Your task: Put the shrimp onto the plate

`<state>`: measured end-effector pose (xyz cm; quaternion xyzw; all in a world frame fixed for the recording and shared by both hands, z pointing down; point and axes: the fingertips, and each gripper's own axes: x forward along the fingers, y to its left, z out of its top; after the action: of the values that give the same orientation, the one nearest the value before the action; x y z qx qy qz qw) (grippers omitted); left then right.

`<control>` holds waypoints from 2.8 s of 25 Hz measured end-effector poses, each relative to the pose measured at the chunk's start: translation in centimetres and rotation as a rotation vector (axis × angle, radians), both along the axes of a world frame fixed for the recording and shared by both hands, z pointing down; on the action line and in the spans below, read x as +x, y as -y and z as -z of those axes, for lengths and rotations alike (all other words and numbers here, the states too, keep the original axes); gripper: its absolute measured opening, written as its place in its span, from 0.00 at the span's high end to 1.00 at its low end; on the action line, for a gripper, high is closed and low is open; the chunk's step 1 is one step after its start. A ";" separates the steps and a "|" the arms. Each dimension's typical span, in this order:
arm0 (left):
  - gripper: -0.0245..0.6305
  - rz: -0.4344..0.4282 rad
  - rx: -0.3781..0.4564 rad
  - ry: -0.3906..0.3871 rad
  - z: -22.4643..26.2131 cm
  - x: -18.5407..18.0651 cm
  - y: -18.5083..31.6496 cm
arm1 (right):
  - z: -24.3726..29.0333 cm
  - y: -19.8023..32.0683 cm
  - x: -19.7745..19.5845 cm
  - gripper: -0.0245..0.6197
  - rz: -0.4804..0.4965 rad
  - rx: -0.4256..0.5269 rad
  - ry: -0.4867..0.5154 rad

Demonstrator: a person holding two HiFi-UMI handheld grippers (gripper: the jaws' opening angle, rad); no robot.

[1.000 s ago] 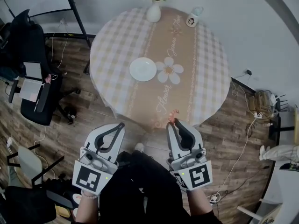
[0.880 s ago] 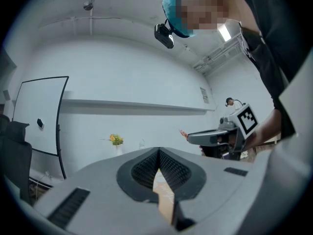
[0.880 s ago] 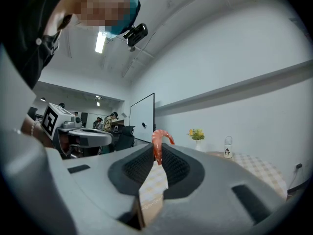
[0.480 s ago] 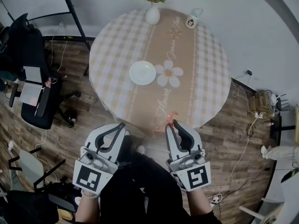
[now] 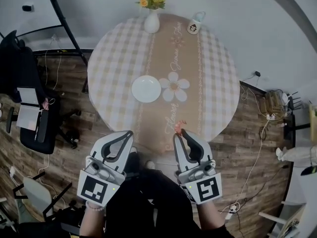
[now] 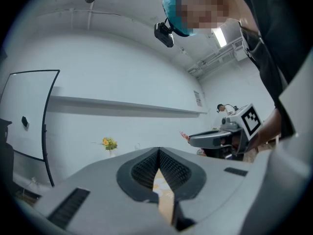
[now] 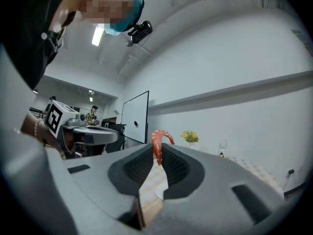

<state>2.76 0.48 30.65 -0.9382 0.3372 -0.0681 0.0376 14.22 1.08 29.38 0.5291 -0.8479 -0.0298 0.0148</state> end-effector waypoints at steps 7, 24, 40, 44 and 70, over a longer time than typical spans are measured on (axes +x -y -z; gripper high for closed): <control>0.96 -0.043 0.013 -0.003 0.3 -1.5 4.6 | 0.2 4.0 -1.5 0.90 -0.045 -0.003 -0.005; 0.96 -0.159 0.033 -0.038 0.7 -5.0 11.1 | -0.6 9.2 -5.3 0.90 -0.169 -0.078 -0.025; 0.96 -0.107 0.006 -0.051 -0.1 -4.1 13.2 | -1.8 11.2 -3.3 0.90 -0.150 -0.124 -0.051; 0.96 -0.079 0.004 -0.047 -0.1 -4.0 13.5 | -1.9 12.0 -3.2 0.90 -0.119 -0.121 -0.050; 0.96 0.146 -0.030 -0.029 -1.2 -8.6 15.1 | -13.1 19.8 -5.6 0.91 0.079 -0.296 -0.182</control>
<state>-5.84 -14.63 31.87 -0.9125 0.4042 -0.0623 0.0134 8.62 -18.70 42.45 0.4825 -0.8584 0.0471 0.1678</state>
